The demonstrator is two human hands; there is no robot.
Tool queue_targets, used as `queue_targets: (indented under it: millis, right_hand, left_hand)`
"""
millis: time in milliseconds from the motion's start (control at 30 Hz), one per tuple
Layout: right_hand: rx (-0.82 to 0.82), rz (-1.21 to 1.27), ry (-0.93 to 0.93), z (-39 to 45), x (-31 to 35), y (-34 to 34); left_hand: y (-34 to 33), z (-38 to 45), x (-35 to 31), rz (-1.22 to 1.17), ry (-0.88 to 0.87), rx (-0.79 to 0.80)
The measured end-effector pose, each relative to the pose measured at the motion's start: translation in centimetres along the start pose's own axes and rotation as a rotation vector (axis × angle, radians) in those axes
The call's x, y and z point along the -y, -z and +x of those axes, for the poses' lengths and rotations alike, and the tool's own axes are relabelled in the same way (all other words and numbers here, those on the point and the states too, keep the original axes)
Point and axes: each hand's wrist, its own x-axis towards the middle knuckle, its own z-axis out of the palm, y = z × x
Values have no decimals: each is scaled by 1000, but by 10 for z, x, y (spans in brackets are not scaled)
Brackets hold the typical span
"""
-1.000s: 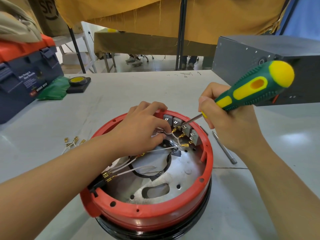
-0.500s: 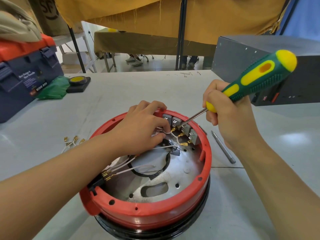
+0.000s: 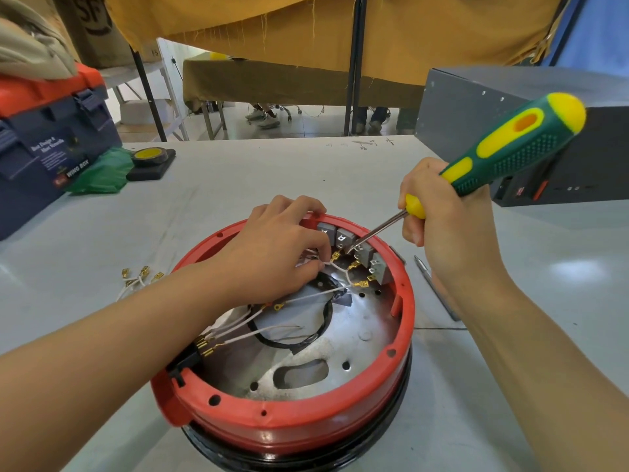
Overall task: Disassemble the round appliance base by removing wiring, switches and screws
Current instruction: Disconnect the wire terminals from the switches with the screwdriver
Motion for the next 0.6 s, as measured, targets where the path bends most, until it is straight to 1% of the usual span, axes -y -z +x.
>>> queue_targets:
  millis: [167, 300, 433, 600]
  right_hand:
    - [34, -78, 72, -3, 2, 1]
    - [49, -96, 93, -4, 2, 3]
    - [58, -93, 88, -3, 2, 5]
    - [58, -14, 31, -1, -1, 6]
  left_hand:
    - [0, -1, 0, -2, -3, 2]
    - [0, 0, 1, -9, -6, 2]
    - [1, -1, 1, -11, -8, 7]
    - [1, 0, 0, -19, -6, 8]
